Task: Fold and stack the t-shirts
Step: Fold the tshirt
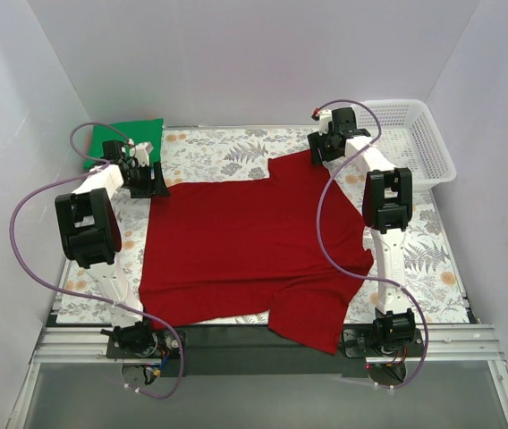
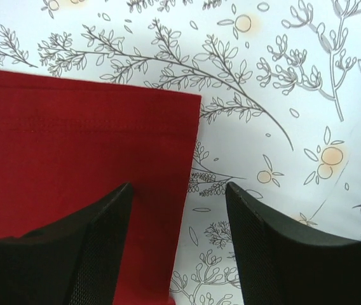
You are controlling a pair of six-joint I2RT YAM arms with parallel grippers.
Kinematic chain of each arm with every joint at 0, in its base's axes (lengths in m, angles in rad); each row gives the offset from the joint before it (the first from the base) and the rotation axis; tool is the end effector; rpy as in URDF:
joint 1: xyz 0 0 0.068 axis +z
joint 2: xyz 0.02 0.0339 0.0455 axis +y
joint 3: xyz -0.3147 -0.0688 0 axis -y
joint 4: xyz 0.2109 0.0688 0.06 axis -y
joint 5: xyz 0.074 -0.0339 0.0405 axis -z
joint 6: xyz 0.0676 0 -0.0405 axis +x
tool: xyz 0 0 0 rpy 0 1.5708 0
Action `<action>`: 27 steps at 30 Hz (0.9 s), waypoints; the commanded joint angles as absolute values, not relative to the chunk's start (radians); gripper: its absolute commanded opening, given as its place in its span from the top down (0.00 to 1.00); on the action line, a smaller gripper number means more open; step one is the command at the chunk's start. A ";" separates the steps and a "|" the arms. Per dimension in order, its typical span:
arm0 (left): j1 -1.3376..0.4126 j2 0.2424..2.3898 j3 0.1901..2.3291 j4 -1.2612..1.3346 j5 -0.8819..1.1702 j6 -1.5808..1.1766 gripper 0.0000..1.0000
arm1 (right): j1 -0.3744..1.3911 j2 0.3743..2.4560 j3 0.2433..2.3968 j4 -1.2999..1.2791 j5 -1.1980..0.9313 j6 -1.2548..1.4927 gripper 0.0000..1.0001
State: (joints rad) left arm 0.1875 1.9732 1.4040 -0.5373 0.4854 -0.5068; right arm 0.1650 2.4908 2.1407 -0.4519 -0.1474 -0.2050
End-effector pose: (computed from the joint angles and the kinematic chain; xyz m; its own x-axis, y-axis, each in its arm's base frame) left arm 0.4118 0.0460 0.2203 -0.7877 -0.5864 -0.1890 -0.3911 0.7129 -0.5821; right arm 0.5774 0.1062 0.1869 -0.6406 -0.3108 -0.7022 -0.4020 0.9148 -0.0382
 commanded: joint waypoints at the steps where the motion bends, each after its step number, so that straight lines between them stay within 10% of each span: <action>1: 0.184 1.962 1.427 -0.522 0.468 -0.494 0.39 | 0.170 2.508 2.184 -0.385 -0.179 -0.189 0.33; 27: 0.184 2.000 1.489 -0.577 0.414 -0.439 0.38 | 0.190 2.546 2.206 -0.543 -0.171 -0.215 0.31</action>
State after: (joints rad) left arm 0.1871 2.0159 1.4620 -0.5728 0.4206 -0.4568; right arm 0.1917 2.5164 2.1788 -0.4671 -0.2344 -0.2329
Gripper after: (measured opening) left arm 0.617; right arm 0.680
